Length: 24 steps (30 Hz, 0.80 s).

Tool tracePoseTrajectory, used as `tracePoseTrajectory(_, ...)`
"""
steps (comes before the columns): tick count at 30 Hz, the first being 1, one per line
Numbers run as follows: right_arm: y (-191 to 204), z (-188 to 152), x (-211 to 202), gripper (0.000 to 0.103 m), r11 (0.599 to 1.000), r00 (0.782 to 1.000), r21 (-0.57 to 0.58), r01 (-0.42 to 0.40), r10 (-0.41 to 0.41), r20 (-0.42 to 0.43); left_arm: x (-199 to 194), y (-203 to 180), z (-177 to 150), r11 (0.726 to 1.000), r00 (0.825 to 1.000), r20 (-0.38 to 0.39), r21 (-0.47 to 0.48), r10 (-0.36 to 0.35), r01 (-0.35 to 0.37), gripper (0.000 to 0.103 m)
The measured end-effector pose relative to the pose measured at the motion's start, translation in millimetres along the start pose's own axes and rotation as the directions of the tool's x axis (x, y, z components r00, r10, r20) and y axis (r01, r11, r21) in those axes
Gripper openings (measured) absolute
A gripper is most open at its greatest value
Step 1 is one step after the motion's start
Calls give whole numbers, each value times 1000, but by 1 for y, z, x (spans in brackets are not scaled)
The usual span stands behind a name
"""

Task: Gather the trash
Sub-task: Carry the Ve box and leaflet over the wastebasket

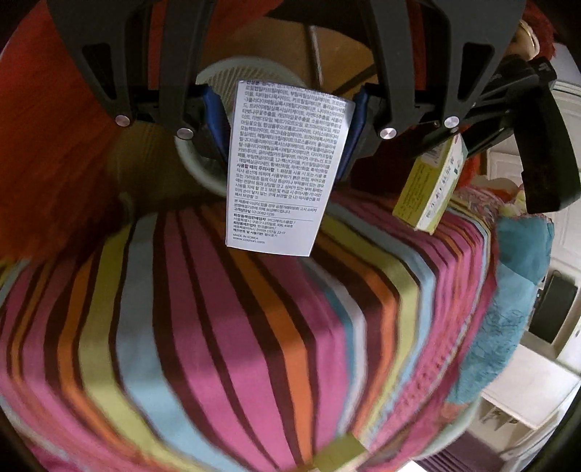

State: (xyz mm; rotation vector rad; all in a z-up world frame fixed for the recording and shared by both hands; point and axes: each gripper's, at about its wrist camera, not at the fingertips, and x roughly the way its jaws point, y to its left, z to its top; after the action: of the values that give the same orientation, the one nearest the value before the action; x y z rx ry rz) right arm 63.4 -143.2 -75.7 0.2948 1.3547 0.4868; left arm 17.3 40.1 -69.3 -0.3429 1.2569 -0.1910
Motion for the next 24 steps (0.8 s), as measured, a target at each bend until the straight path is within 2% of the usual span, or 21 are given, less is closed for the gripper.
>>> tracePoseTrajectory(2,-7,-3,15,52,999,998,41,-12,15,-69,11,3,-3,1000,999,-44,-11,-1,1,54)
tracePoseTrajectory(6,-13,-5,32,52,997,988,81,-7,19,-152,30,8,-7,999,993,-119,-36,-8,4,54)
tracePoseTrajectory(11,-9,-4,52,52,996,974,94,5,16,-226,60,10,-11,999,972,-236,-50,-5,-7,54)
tracePoseTrajectory(15,-13,-5,69,51,992,957,126,17,20,-289,83,7,-14,999,946,-325,-38,10,-24,54)
tracePoseTrajectory(20,-25,-7,91,52,982,929,187,30,41,-369,112,9,-17,998,900,-436,-46,15,-39,54)
tracePoseTrajectory(24,-27,-4,106,52,979,915,190,80,3,-402,129,14,-20,997,865,-502,-52,20,-53,54)
